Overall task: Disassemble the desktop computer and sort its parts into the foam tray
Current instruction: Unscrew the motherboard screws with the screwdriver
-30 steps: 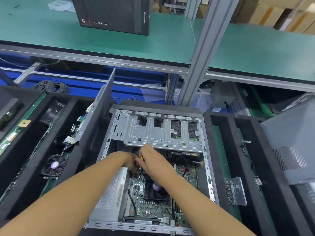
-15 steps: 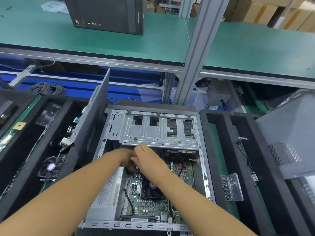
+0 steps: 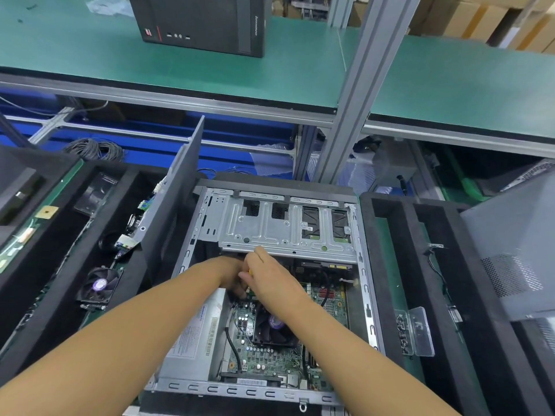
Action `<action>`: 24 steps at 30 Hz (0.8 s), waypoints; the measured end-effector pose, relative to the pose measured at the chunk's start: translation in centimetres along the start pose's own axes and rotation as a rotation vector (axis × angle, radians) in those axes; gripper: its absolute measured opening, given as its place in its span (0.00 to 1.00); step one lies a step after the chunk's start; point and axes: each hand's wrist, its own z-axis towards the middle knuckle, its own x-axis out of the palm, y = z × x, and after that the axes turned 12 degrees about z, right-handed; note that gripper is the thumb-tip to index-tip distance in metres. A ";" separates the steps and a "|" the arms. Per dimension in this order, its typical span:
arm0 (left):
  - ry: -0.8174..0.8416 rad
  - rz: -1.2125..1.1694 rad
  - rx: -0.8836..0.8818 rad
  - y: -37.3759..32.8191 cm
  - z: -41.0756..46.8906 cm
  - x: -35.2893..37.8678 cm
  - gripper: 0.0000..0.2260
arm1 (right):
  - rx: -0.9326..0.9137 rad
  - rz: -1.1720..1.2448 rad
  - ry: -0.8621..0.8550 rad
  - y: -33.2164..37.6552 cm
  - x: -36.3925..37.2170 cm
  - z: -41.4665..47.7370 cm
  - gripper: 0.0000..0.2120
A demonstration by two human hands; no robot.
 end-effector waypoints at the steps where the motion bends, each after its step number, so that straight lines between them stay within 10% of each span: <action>1: 0.000 0.000 0.000 0.0 0.0 0.0 0.14 | -0.003 0.003 -0.004 0.0 0.0 0.0 0.08; 24: -0.060 0.015 0.033 1.3 -1.4 -0.8 0.12 | 0.009 -0.205 0.275 3.3 -2.5 1.6 0.17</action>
